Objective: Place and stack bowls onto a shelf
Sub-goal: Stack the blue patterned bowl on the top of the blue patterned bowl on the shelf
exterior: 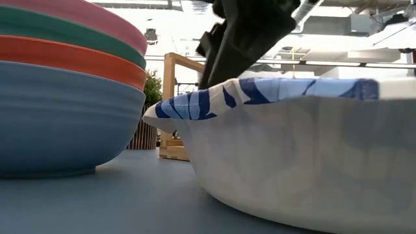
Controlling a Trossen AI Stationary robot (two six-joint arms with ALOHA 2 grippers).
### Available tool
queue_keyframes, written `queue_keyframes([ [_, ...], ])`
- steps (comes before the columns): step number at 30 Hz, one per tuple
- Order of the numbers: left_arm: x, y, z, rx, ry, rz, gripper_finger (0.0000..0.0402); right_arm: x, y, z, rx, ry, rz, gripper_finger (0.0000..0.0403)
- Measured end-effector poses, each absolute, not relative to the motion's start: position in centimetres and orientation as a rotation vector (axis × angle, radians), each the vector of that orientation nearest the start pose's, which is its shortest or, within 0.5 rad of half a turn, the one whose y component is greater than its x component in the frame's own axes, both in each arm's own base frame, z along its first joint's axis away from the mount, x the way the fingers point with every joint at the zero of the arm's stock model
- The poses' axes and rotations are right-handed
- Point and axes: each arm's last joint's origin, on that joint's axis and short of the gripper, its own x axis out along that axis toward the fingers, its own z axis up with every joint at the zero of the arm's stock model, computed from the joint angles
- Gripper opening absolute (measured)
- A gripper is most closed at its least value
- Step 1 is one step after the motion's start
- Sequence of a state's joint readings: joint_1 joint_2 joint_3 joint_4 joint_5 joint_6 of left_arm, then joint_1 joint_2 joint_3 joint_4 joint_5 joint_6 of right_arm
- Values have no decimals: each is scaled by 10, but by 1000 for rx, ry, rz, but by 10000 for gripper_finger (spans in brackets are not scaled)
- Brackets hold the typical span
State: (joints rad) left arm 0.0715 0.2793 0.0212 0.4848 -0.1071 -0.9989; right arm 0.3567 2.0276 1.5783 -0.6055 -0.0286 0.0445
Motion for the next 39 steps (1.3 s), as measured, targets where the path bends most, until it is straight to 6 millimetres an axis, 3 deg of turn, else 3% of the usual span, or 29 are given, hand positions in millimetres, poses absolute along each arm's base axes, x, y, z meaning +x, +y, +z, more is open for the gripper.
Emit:
queue_keyframes([
  [20, 113, 11, 191, -988, -266, 55, 112, 401, 148, 206, -201, 1062, 362, 200],
  [39, 113, 11, 191, -982, -268, 55, 112, 401, 148, 206, -142, 1067, 318, 200],
])
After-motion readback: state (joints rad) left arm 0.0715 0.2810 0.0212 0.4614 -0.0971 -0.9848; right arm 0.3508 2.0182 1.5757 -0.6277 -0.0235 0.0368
